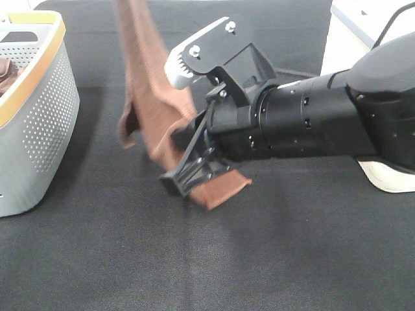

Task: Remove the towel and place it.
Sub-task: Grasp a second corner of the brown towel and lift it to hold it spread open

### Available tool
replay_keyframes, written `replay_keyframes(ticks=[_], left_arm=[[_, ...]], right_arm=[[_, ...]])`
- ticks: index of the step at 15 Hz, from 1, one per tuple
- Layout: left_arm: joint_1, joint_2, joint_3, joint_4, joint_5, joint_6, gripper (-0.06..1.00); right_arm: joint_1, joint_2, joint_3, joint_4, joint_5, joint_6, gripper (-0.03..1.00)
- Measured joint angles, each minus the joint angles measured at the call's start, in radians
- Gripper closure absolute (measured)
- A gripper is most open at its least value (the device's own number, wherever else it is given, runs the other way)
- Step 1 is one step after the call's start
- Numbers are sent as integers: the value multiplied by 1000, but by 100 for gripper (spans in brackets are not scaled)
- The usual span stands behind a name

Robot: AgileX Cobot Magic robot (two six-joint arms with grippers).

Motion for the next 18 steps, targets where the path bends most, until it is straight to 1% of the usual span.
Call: replay_keyframes(ticks=[2, 3, 4, 5, 6, 7, 8, 9, 10, 11, 12, 13, 14, 15, 16, 18], left_arm=[[0, 0, 0, 2, 72, -1, 94], [0, 0, 0, 2, 132, -3, 94], [0, 0, 0, 2, 162, -3, 94], [0, 0, 0, 2, 169, -3, 94], [0, 0, 0, 2, 169, -3, 94], [0, 0, 0, 2, 171, -3, 94], [0, 0, 0, 2, 171, -3, 94], [0, 0, 0, 2, 171, -3, 94], [0, 0, 0, 2, 170, -5, 94], [0, 0, 0, 2, 165, -5, 94], [0, 0, 0, 2, 161, -5, 94], [0, 0, 0, 2, 157, -5, 94], [0, 0, 0, 0, 152, -5, 94], [0, 0, 0, -2, 142, -5, 94], [0, 0, 0, -1, 129, -5, 94], [0, 0, 0, 2, 109, -5, 94]], right_arm=[[0, 0, 0, 0, 57, 0, 97], [-4, 0, 0, -4, 58, 0, 97], [-22, 0, 0, -7, 64, 0, 97], [-50, 0, 6, -21, 62, 0, 97], [-50, 0, 6, -21, 62, 0, 97], [-90, 0, 14, -44, 41, 0, 97], [-126, 0, 18, -64, -23, 0, 97], [-154, 0, 20, -76, -119, 0, 97], [-178, 0, 20, -72, -310, -20, 97], [-179, 0, 20, -48, -441, -59, 97], [-179, 0, 20, 10, -526, -125, 97], [-179, 0, 20, 108, -557, -200, 97], [-179, 0, 20, 216, -557, -285, 97], [-179, 0, 23, 319, -503, -405, 97], [-179, 0, 31, 345, -431, -435, 97], [-179, -10, 36, 359, -278, -448, 97]])
